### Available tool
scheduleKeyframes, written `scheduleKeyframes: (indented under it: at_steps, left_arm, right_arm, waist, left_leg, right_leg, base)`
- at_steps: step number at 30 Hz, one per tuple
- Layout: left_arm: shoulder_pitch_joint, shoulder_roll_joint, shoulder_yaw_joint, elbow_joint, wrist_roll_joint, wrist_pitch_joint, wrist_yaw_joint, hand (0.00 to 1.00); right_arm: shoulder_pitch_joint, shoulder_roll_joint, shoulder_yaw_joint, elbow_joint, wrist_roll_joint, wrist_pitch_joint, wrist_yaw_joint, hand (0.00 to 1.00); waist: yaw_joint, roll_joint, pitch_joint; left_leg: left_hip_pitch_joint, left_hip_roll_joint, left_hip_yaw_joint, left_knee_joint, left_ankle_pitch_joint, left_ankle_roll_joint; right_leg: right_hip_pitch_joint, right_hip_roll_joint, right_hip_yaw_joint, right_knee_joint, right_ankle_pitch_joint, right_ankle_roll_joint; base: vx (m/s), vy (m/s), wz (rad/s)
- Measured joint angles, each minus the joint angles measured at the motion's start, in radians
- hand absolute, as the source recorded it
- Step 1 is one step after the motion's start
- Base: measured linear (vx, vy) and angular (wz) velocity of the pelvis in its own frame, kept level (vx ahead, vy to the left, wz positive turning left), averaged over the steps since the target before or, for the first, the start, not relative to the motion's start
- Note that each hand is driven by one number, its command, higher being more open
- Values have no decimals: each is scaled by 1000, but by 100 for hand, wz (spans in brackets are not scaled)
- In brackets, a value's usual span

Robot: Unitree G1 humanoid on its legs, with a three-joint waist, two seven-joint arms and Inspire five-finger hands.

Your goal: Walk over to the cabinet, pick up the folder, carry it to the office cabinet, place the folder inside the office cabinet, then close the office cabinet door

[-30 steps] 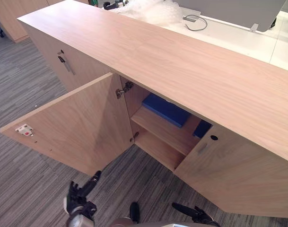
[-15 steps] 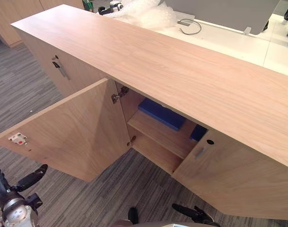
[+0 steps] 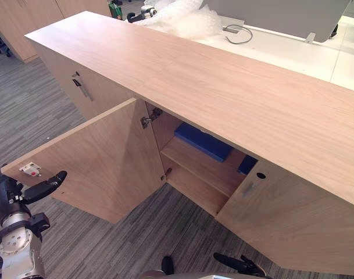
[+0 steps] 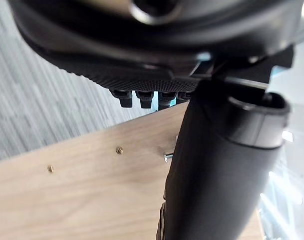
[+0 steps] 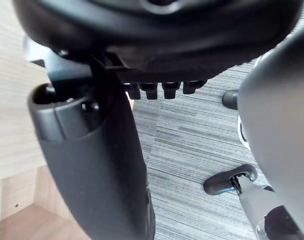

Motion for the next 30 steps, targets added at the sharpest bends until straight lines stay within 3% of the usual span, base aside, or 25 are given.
scheduleKeyframes:
  at_steps: [2,6,12,15,19,24,27,30]
  left_arm:
    - [12,15,-53,8,-184,-10,-59,100]
    - [69,50,-163,35,-341,-43,-145,100]
    - [125,64,-314,27,-345,-76,-155,100]
    - [196,65,-393,-58,-379,-73,-155,100]
    - [321,94,-522,-224,-388,-48,-171,100]
    - [407,188,-664,-340,-405,19,-344,100]
    - [442,212,-720,-429,-402,55,-476,100]
    - [438,215,-742,-465,-401,56,-531,100]
  right_arm:
    - [6,-8,20,1,0,1,2,100]
    - [11,-25,45,3,-1,-1,23,100]
    - [7,-40,106,18,-14,-7,34,100]
    - [-7,-49,128,42,-42,-8,34,100]
    - [-10,-61,154,60,-78,-10,34,100]
    - [-19,-75,201,71,-90,-16,40,100]
    - [-26,-74,231,74,-108,-18,43,100]
    - [-30,-62,231,81,-120,-19,55,100]
  waist:
    - [14,0,-1]
    - [24,7,-15]
    - [29,20,-24]
    - [30,21,-26]
    - [43,21,-27]
    - [45,33,-36]
    - [43,27,-43]
    - [37,13,-53]
  left_leg:
    - [0,1,-1,0,1,0]
    - [0,1,-9,0,4,0]
    - [-11,-3,-38,-4,23,5]
    - [-41,-11,-52,-5,41,15]
    - [-65,-42,-60,-5,60,27]
    - [-75,-44,-85,-5,68,20]
    - [-98,-44,-87,-5,68,20]
    - [-102,-48,-87,-5,69,19]
  right_leg:
    - [0,1,-1,2,0,0]
    - [0,0,-3,13,0,0]
    - [-6,-4,-8,32,0,1]
    - [-28,-10,-10,32,-5,8]
    - [-42,-41,-10,32,-41,58]
    - [-47,-37,-15,36,-47,66]
    - [-71,-35,-11,36,-45,63]
    - [-74,-37,-8,28,-41,57]
  base:
    - [-9,-2,2]
    - [-5,-1,9]
    - [-44,3,15]
    - [-92,19,14]
    - [-121,50,12]
    - [-140,52,12]
    - [-79,44,-2]
    - [6,13,-9]
